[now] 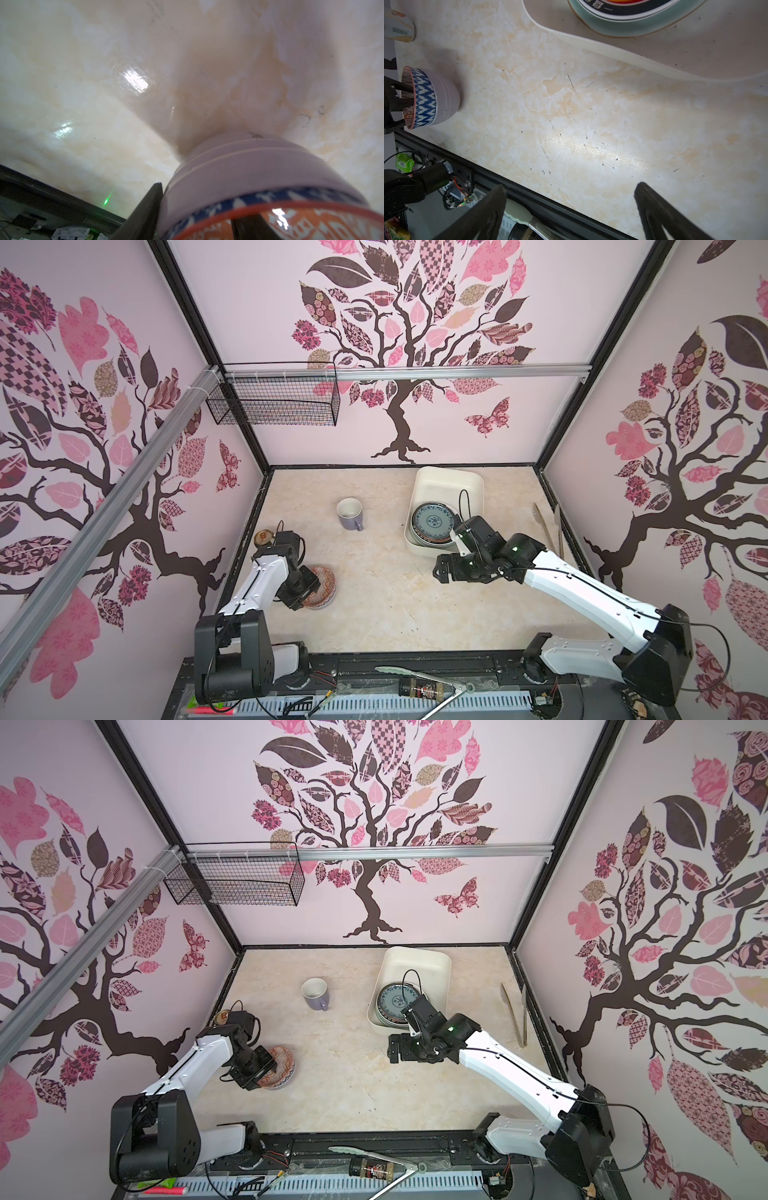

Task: Place the mixed dishes into the plastic bin
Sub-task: 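Grasp the orange-patterned bowl rim with the left gripper and tilt it up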

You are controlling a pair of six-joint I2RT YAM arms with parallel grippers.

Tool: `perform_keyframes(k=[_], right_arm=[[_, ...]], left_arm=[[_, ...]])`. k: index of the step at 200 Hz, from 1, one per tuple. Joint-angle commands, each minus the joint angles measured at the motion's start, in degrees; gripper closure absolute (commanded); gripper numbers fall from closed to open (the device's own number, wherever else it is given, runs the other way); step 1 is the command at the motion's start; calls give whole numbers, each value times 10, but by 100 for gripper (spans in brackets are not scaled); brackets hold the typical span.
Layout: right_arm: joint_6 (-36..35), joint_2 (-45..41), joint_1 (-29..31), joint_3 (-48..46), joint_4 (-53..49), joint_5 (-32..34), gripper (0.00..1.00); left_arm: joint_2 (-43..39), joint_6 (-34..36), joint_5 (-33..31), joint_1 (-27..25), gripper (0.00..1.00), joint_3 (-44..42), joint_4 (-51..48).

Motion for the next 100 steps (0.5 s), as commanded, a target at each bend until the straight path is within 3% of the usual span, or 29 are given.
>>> perform_keyframes(k=[1, 16, 55, 78, 100], right_arm=[[-8, -14, -2, 11, -25, 18, 0], [-5, -15, -2, 12, -27, 21, 1], [12, -29, -1, 2, -28, 28, 1], [22, -38, -2, -4, -32, 30, 1], [29, -43, -1, -6, -32, 31, 0]], left_arm=[[18, -3, 19, 1, 57, -14, 54], [30, 4, 26, -4, 65, -10, 61], [61, 12, -2, -65, 67, 27, 62], [88, 9, 11, -96, 76, 53, 72], [115, 16, 15, -126, 77, 83, 72]])
